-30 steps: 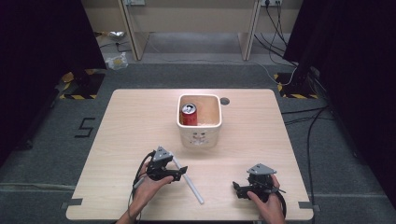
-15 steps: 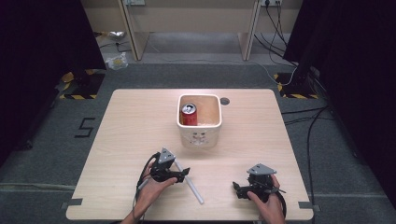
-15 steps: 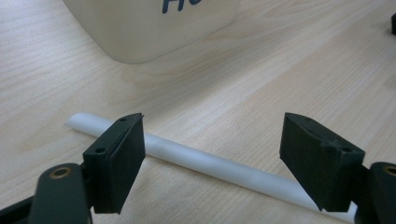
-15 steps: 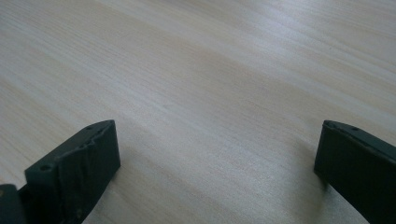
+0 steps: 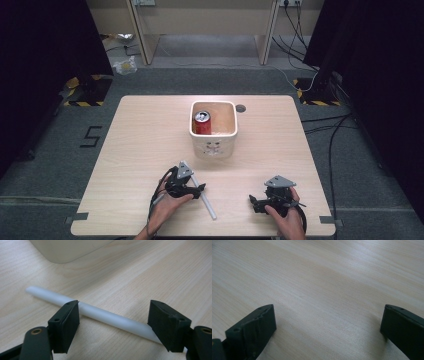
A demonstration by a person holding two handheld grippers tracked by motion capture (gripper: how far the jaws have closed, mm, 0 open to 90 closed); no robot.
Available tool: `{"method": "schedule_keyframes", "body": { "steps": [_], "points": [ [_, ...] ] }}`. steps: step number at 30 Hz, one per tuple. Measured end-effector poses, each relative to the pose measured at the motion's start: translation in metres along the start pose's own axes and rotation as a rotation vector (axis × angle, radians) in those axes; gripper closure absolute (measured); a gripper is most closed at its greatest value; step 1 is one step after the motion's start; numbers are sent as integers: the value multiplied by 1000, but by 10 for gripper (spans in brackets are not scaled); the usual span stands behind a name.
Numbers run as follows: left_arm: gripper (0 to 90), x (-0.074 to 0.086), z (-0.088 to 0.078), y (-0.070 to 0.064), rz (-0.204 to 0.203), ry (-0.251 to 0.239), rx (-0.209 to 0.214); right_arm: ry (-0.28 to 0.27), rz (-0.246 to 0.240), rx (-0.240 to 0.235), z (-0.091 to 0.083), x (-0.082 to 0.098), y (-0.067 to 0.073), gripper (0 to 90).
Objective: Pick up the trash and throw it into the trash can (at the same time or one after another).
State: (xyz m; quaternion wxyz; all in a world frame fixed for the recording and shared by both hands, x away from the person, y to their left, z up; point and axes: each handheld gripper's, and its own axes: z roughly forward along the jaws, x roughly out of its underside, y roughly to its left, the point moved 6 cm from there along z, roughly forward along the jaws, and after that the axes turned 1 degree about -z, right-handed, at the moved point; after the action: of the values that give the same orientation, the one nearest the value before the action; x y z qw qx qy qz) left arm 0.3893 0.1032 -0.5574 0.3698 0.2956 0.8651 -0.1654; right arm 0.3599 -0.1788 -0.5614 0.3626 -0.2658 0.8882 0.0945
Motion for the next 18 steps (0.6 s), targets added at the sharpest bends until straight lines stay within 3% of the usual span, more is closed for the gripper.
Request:
{"method": "schedule_keyframes", "body": {
  "steps": [10,18],
  "points": [
    [401,5,-9,14,51,17,-1,0,0,0,0,0,0,3],
    [546,13,-24,37,51,38,-3,0,0,0,0,0,0,4]
  ]
}}
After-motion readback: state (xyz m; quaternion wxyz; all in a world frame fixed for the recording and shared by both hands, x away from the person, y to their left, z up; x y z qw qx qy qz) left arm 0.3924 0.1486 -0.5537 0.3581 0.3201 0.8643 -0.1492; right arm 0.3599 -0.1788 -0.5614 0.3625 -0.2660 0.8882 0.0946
